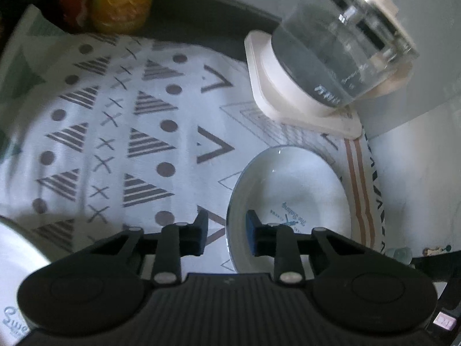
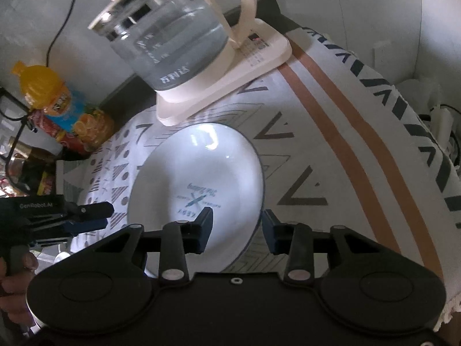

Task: Organize plates and bowls
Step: 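Move both grippers to the 'BAKERY' plate by the kettle and grasp its rim, then lift the 'BAKERY' plate with both grippers and carry it over the plate stack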

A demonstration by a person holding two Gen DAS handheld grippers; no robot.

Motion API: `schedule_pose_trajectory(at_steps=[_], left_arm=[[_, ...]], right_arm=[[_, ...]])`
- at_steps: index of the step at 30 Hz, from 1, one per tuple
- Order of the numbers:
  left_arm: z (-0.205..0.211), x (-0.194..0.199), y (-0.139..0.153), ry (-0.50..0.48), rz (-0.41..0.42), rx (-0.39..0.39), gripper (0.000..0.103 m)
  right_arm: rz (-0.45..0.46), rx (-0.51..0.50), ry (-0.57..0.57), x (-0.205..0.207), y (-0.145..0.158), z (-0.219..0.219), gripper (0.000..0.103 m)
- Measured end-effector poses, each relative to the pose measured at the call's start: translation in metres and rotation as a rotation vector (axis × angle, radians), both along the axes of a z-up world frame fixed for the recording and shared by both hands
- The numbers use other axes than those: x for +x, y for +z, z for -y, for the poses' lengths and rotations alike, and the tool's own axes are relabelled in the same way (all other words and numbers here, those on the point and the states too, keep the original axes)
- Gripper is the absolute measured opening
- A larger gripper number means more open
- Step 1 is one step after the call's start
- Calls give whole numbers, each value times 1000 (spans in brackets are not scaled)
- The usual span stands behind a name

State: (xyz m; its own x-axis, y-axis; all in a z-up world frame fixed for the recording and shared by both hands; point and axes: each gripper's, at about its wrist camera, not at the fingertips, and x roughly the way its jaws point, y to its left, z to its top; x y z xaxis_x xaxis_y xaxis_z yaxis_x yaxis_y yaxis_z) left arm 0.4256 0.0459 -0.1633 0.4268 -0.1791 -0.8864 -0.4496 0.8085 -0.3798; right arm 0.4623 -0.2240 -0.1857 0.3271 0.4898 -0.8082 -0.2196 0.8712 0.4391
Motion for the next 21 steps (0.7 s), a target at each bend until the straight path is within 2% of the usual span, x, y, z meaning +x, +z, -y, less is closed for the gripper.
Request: schedule_pose_trajectory(at_steps=[3,7,15,19,21], left_arm=[[0,8,-13,-5,-32,-16,21],[4,16,-23,-44,-51,-79,19],[1,29,-37,-33,-109,-89,11],[-1,29,-36,-36,-93,-92,10],[-2,27,-29,-42,-66,-72,10]], right_arm=[[-23,-9,-4,7,-10,0,37],[-60,-6,13,12,-20,-4,32],[-55,-28,79,22,-23,-15,27],[-57,-14,73,25,-25,-8,14],[-63,16,60,25,-23,-3,12]])
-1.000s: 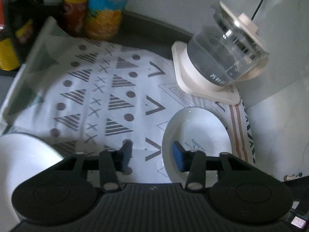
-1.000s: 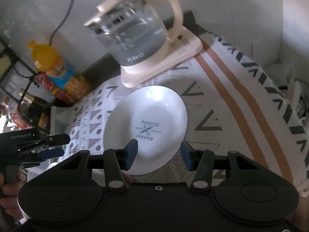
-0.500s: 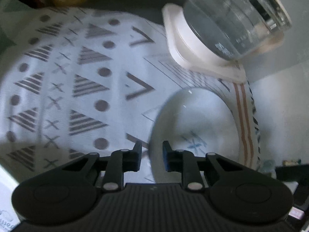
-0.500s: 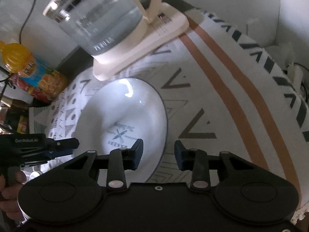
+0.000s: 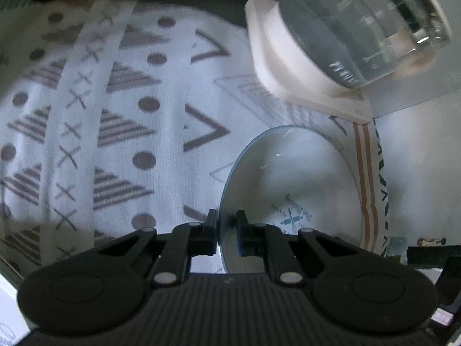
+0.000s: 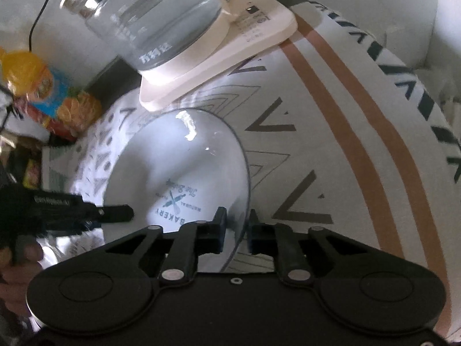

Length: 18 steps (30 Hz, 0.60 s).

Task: Organize plates and bowls
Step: 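Lift the 'BAKERY' plate with both grippers and carry it over the plate stack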

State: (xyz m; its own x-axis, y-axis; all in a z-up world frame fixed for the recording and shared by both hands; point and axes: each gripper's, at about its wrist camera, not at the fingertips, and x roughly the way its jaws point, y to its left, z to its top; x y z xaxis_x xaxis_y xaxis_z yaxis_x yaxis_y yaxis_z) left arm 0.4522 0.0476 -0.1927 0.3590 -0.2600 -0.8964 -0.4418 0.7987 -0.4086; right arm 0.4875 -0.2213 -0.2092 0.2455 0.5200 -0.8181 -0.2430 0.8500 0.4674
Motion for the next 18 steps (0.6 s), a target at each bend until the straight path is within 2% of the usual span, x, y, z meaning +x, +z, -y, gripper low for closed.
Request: schedule_pose_trajectory(at_steps=[3,6,18], left_arm=[[-5,-3,9,15,33,-18,10],[-7,-7,25,0,78,13,10],[-29,-41,73,68,164,25,10]], right_arm=[[27,31,1,-3,9,0,10],[46,35,1,-3,15,-1,10],[144,88,39,-17,63,-22,10]])
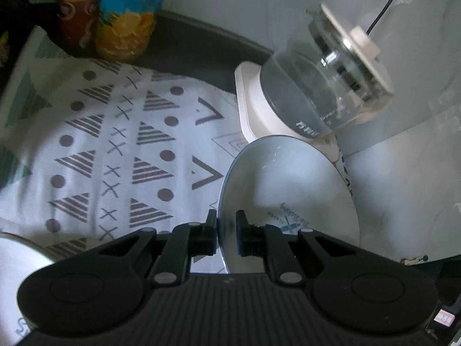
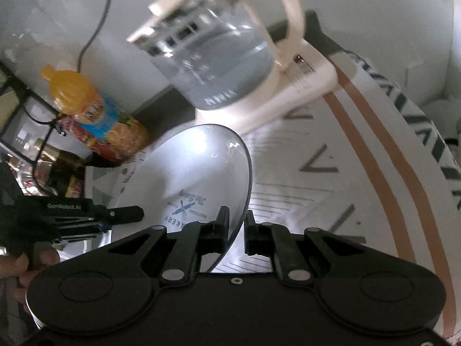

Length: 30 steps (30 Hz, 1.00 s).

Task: Organize plates and bowls
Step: 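Lift the 'BAKERY' plate with both grippers and carry it over the plate stack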

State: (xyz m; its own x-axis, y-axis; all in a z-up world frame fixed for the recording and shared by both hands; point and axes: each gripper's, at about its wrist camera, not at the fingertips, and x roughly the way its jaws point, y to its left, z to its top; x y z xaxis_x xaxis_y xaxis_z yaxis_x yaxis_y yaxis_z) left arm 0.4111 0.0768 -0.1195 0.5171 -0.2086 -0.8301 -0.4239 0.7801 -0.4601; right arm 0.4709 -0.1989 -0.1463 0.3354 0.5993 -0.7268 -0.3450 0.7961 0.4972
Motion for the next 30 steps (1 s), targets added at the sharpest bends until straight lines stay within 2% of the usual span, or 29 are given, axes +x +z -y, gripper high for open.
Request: schedule_pose_trajectory(at_steps=[13,22,30], left_arm=[[-23,-59,39,102,68,19,10],[-42,-114,59,172,96,45,10],[-60,-161,61,239,93,58,10]], right_arm=[[74,15,80,-35,43,-26,10],[97,25,148,-71,58,-53,10],[101,22,211,-106,61,-80,11]])
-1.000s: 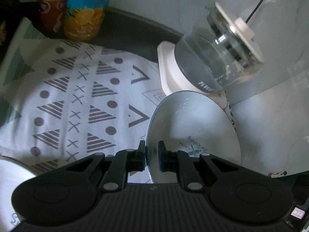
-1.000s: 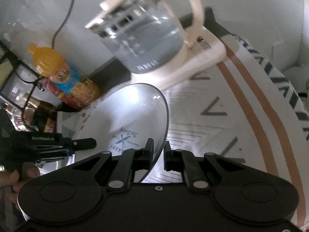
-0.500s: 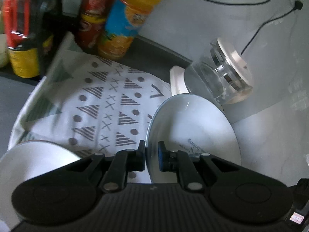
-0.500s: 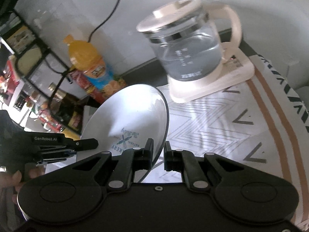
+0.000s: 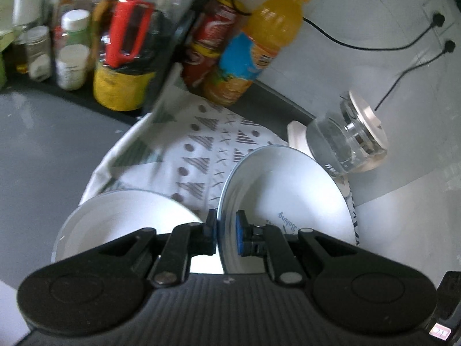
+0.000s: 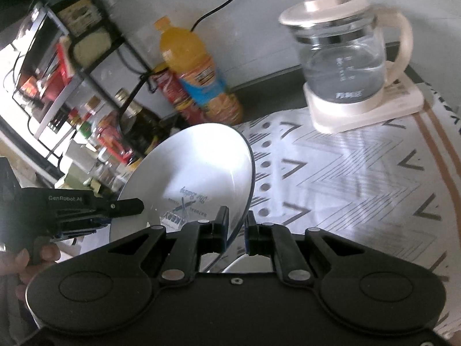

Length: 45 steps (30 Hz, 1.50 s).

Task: Organize plates and bowls
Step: 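Lift the 'BAKERY' plate with both grippers and carry it over the plate stack, then lower the 'BAKERY' plate onto the plate stack and open both grippers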

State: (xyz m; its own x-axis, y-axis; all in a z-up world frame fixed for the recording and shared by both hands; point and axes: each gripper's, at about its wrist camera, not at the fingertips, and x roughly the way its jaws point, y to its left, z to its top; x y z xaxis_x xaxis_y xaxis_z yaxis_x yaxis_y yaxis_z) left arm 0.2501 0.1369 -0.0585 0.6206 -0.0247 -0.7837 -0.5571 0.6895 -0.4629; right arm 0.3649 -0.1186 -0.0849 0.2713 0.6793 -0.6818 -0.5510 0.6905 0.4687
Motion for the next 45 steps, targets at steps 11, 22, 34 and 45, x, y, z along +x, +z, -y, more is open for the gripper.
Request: schedule_pose_trajectory(at_steps=[11,22,34,45], left_arm=[[-17,-54,-13,70,-23,-5,10],[-29,-86,-38,113,-53,-19,10],[-46,-99,-71,139,-90,-52,12],[-51,-95,-92,130,-144,-35,14]], right_arm=[[0,-34,77,-45,-9,-27,11],[20,-91,125,-77,-21,-47,12],[97,-209,193,-106,-38,-75,13],[145,-300,242,-130,-56,-94,19]])
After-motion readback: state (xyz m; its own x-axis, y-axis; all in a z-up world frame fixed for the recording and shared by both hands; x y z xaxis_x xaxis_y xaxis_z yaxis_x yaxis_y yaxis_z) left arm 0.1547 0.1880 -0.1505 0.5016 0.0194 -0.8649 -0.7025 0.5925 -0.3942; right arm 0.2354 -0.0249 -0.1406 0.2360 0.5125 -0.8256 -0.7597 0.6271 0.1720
